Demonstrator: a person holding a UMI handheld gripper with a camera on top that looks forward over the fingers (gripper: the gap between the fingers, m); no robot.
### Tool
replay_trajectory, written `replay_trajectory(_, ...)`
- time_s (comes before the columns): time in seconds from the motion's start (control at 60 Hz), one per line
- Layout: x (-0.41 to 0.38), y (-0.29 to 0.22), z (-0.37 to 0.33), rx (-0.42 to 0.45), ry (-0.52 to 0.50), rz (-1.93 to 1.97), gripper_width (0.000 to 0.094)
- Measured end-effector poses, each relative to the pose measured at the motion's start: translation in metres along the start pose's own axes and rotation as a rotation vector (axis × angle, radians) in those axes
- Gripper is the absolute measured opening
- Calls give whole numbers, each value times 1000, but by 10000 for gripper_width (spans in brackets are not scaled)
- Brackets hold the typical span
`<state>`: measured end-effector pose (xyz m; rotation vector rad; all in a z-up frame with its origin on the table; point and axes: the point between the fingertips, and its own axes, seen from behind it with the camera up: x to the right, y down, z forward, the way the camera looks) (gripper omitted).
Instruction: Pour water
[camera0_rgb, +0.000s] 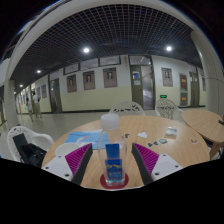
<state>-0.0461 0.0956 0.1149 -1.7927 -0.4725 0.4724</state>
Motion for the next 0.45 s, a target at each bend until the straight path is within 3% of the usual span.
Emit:
replay_trajectory(0.183, -15, -4, -83, -22, -30, 1, 840)
replay_trajectory(0.45, -26, 50, -192, -121, -39, 29, 841)
